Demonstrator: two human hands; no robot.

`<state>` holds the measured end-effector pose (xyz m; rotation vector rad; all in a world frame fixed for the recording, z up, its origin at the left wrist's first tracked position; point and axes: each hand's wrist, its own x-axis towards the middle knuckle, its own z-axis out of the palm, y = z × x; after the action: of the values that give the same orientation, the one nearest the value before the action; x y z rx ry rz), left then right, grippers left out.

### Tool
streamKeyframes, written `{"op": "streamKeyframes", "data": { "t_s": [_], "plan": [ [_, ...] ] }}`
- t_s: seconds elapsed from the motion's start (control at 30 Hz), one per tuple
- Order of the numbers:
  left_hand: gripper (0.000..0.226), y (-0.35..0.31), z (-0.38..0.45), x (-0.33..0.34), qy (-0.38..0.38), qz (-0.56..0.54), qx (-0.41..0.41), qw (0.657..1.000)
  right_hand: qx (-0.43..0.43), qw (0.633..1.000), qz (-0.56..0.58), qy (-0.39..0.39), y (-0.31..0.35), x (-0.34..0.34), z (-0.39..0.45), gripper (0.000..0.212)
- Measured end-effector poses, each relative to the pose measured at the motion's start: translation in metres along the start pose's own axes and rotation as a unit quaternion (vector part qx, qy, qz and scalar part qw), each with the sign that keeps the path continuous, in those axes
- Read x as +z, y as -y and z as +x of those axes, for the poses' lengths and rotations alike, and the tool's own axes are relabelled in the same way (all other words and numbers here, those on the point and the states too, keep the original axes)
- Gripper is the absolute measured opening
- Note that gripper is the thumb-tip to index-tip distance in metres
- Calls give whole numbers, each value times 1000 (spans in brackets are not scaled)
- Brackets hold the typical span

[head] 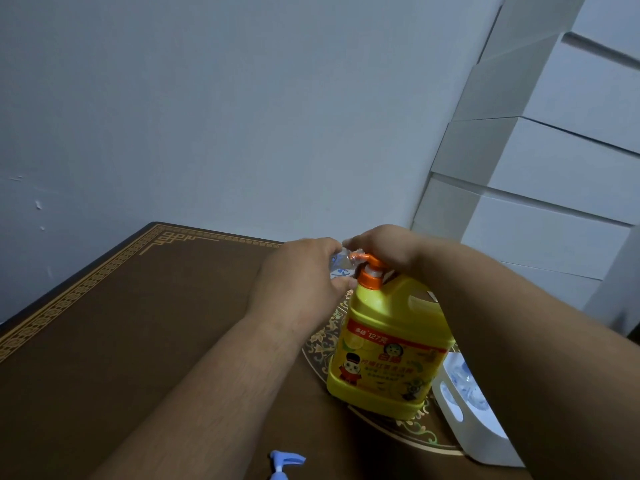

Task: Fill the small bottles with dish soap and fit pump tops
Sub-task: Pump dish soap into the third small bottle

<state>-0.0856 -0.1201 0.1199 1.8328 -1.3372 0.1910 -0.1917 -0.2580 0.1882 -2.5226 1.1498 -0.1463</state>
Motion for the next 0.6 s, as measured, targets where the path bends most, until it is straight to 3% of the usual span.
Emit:
{"op": "streamKeyframes", "data": {
  "t_s": [0.07, 0.13, 0.27, 0.43, 0.5, 0.53, 0.6],
  "plan": [
    [46, -1, 0, 0, -15, -9, 2, 1000, 17, 989, 149, -17, 0, 0, -7, 33],
    [45, -2, 0, 1, -24, -13, 3, 1000, 18, 976, 217, -25, -1, -2, -11, 51],
    [46, -3, 0, 1, -24, -13, 5, 1000, 15, 980, 191, -52, 1, -1, -14, 59],
    [50, -2, 1, 1, -22, -15, 4, 1000, 41, 973, 227, -29, 1, -1, -15, 51],
    [50, -1, 1, 1, -20, -13, 6, 1000, 45, 975, 217, -30, 2, 0, -14, 37],
    [48, -1, 1, 1, -16, -10, 7, 1000, 38, 982, 181, -26, 4, 0, -14, 31],
    [46, 0, 1, 1, 0, -5, 4, 1000, 20, 999, 45, 4, 7, 0, -13, 43]
  ]
}}
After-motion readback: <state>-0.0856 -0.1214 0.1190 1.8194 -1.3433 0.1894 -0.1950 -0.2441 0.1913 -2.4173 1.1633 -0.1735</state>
